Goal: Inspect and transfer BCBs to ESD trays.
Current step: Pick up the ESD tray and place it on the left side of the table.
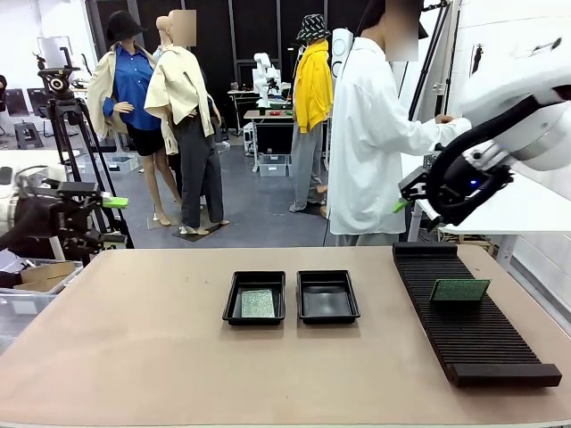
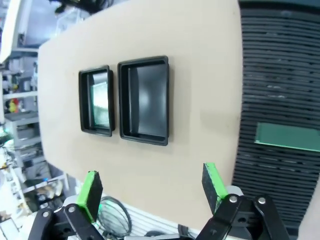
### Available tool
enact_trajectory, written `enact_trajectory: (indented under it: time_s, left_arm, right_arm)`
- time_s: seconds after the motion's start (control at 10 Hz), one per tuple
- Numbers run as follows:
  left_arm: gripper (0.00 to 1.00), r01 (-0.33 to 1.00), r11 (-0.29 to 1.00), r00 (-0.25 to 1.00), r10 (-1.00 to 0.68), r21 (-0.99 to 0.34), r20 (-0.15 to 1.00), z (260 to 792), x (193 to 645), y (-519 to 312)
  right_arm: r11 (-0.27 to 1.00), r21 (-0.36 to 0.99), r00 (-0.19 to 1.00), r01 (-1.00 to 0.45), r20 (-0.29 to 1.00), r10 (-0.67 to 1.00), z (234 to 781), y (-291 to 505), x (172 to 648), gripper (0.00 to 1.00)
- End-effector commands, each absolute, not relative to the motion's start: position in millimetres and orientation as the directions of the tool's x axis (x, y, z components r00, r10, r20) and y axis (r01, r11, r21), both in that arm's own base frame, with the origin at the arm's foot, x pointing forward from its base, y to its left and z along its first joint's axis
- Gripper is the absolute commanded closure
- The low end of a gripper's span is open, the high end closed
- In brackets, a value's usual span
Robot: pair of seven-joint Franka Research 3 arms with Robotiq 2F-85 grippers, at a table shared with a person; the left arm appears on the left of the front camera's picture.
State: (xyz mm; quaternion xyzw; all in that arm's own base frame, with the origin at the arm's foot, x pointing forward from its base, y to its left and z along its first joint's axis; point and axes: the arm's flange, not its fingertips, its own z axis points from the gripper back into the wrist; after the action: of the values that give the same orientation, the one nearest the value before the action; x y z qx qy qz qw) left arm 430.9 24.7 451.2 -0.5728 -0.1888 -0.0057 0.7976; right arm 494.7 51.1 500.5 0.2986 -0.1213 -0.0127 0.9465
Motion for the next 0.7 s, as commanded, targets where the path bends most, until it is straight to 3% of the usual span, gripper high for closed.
enact_trajectory:
  time_s: [0.0, 0.6]
  left_arm:
    - [0.00, 0.184, 0.397, 0.926, 0.236, -0.899, 0.294, 458, 441, 1]
    - [0.00, 0.155, 0.663, 0.924, 0.165, -0.732, 0.345, 466, 464, -96]
  right_arm:
    - [0.774, 0.629, 0.972, -0.076, 0.220, -0.083, 494, 22, 494, 0.00]
    - [0.562, 0.813, 0.962, -0.153, 0.252, -0.103, 467, -59, 485, 0.00]
